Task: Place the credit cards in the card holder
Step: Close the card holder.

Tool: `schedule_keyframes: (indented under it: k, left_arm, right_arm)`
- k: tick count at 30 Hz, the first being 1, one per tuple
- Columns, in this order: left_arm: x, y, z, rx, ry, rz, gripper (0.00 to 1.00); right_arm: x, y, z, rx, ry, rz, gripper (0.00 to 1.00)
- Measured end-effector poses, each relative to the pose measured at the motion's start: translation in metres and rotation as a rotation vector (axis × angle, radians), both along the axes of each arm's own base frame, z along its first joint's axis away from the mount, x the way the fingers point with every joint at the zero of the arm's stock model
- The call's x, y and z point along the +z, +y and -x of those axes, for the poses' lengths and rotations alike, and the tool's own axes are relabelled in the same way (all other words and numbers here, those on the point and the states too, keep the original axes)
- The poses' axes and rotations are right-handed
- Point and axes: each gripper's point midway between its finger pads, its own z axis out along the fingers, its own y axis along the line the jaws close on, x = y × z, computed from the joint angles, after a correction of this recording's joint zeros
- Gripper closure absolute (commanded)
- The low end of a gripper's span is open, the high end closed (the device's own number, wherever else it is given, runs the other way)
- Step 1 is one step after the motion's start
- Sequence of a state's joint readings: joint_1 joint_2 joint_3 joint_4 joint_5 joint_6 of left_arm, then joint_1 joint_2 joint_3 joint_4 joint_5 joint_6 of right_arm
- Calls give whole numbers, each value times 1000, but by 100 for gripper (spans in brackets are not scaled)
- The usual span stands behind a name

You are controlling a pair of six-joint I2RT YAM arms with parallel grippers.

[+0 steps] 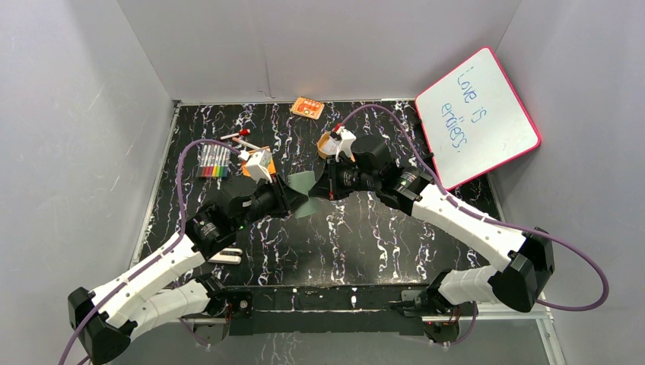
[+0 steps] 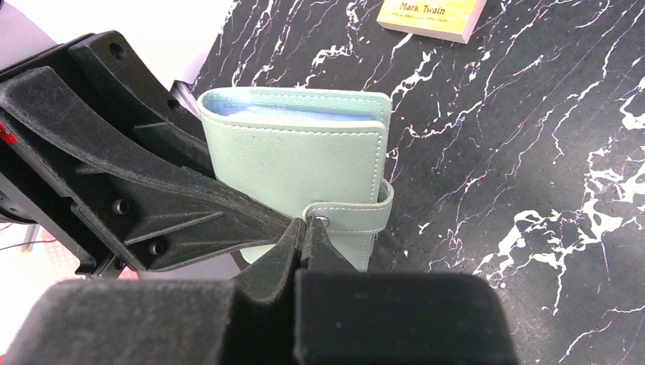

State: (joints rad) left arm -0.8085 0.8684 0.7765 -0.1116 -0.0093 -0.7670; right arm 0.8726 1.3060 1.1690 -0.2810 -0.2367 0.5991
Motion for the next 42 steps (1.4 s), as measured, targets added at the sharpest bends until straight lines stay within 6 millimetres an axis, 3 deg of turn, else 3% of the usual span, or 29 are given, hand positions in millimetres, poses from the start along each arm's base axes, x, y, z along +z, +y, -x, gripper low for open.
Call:
schedule_keyframes:
  k: [35, 42]
  left_arm:
    - [7, 2, 3, -1, -8, 40, 100]
    - [7, 4, 2, 7, -9, 37, 100]
  right_arm:
    - [6, 2, 2, 8, -5, -12, 100]
    - [7, 4, 4, 12, -8, -16, 86]
